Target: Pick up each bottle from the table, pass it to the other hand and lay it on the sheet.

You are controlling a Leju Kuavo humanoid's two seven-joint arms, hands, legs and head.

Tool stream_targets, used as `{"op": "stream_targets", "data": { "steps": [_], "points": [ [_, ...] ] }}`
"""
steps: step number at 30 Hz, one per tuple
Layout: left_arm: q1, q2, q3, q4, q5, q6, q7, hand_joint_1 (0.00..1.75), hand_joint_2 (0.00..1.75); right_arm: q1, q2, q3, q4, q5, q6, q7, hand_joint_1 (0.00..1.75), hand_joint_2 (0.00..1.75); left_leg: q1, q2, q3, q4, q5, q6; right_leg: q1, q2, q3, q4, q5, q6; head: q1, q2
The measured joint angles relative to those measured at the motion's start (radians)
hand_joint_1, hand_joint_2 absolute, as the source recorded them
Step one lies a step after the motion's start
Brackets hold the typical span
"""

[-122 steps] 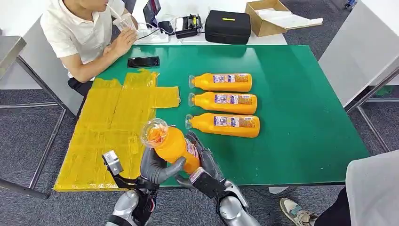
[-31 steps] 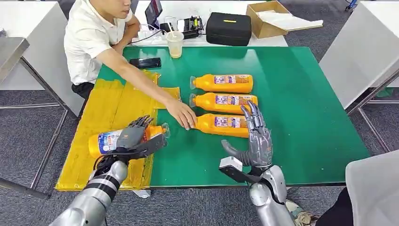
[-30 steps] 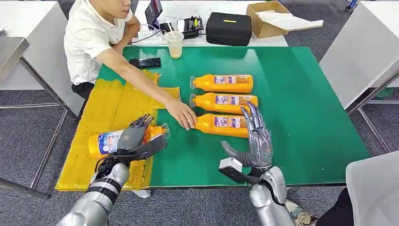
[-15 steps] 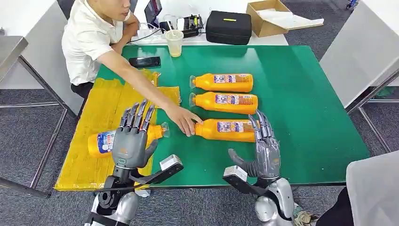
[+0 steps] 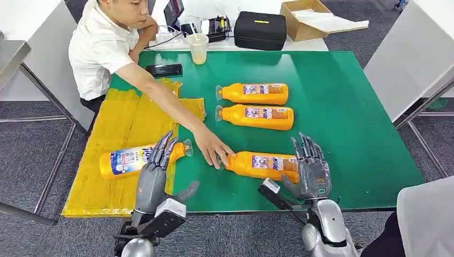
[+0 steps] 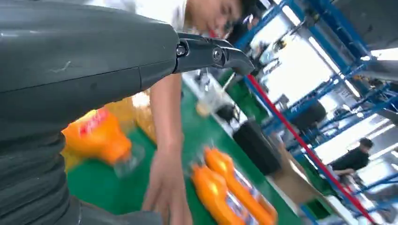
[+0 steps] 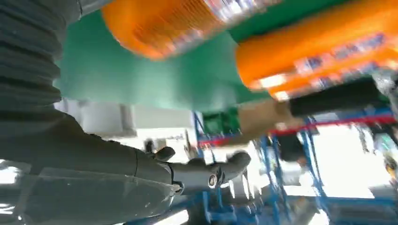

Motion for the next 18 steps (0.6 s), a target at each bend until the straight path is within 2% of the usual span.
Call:
{"op": "stream_targets", "data": {
  "steps": [13, 18],
  "points": [
    [0.025, -0.007, 0.024, -0.030, 0.059, -0.082, 0.039, 0.00, 1.75, 0.016, 0.008, -0.017, 0.075, -0.037, 0.136, 0.040, 0.00, 1.75, 0.001, 0.000, -0.001, 0.000, 0.001, 0.000, 0.000, 0.000, 0.000, 0.000, 0.000, 0.000, 0.000, 0.000],
    [0.027, -0.007, 0.023, -0.038, 0.061, -0.090, 0.038, 0.00, 1.75, -0.006, 0.003, -0.015, 0.099, -0.031, 0.138, 0.050, 0.00, 1.75, 0.001, 0.000, 0.000, 0.000, 0.001, 0.000, 0.000, 0.000, 0.000, 0.000, 0.000, 0.000, 0.000, 0.000]
  ]
}}
